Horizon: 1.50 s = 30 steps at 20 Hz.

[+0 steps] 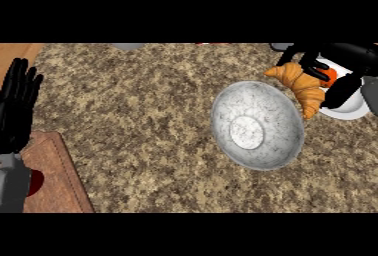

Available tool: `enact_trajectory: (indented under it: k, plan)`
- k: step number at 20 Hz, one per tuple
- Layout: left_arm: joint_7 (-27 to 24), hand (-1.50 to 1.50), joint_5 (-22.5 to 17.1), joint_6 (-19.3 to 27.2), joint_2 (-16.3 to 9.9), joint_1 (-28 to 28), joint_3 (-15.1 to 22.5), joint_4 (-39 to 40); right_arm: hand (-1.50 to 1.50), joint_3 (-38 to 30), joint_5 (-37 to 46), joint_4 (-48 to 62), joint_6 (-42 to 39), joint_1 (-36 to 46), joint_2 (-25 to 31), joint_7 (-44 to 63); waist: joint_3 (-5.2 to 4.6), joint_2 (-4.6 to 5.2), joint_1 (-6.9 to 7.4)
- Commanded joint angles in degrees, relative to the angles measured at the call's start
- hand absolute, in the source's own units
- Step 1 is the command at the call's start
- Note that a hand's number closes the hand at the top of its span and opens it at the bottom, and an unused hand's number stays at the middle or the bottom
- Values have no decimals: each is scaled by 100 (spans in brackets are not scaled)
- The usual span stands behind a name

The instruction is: Pick the croissant from the plate and place it in the bowl

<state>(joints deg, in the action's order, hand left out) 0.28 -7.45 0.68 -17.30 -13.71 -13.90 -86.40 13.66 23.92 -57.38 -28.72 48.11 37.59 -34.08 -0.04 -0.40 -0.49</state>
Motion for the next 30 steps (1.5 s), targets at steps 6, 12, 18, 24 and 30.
enact_trajectory:
  k: [6, 12, 18, 24, 30]
  plan:
    - [-13, 0, 70, 26, 108, -160, 111, 31, -150, 251, 578, 190, 498, -659, -1068, 997, 3, 58, 88]
    - [-230, 0, 54, -20, 135, 40, 25, 120, -150, -192, -151, 464, -68, -863, -1566, 965, 4, 45, 71]
    - [32, 0, 82, 48, 62, 54, 17, -141, -150, -1203, -888, 829, 370, -595, -1879, 831, 9, 42, 115]
    - [62, 0, 64, 4, 31, -287, 36, 81, -150, -2136, -1317, 1877, 441, 141, -1434, 880, 9, 79, 160]
    - [-257, 0, 67, -146, 97, -214, 97, 255, -150, -2766, -1600, 3283, -239, 376, -405, 349, 16, 149, 268]
